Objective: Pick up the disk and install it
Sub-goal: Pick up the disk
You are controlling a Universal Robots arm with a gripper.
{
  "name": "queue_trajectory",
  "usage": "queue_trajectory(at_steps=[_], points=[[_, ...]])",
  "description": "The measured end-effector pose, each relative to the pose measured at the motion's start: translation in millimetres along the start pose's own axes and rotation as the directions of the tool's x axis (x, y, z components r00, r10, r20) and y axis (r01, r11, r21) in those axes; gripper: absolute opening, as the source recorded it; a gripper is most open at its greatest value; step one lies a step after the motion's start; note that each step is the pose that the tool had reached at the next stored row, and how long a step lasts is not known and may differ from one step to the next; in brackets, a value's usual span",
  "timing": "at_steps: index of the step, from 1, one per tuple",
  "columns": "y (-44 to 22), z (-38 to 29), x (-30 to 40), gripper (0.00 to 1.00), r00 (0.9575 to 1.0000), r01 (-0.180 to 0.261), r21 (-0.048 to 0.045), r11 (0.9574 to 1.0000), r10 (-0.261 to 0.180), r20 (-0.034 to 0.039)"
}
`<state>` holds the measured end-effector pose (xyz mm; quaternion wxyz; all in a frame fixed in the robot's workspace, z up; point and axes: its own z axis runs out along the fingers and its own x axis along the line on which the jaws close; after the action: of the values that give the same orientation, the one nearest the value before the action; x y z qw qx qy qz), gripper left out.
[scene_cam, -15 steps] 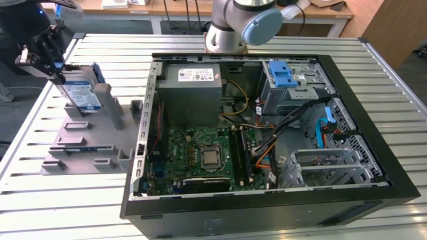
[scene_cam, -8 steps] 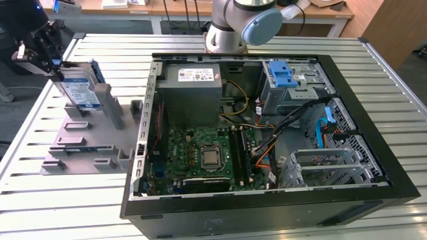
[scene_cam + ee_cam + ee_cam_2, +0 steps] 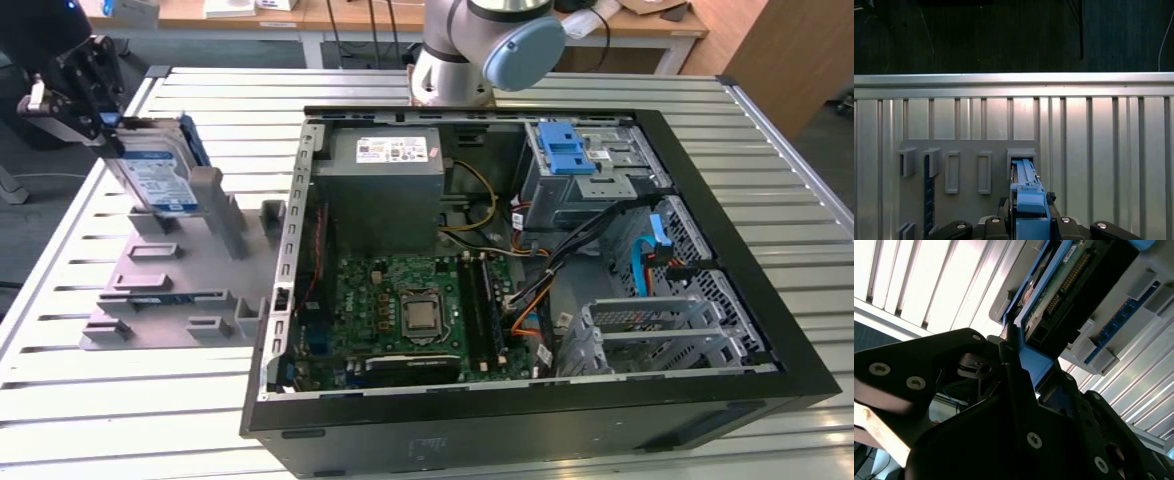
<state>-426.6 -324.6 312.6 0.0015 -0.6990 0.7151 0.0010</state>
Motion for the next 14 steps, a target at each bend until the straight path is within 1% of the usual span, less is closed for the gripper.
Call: queue_trajectory(at_steps=[14], points=[[0.0, -14.0, -0.1, 0.36, 1.0, 0.0, -0.0001, 1.0, 0.0, 0.0]])
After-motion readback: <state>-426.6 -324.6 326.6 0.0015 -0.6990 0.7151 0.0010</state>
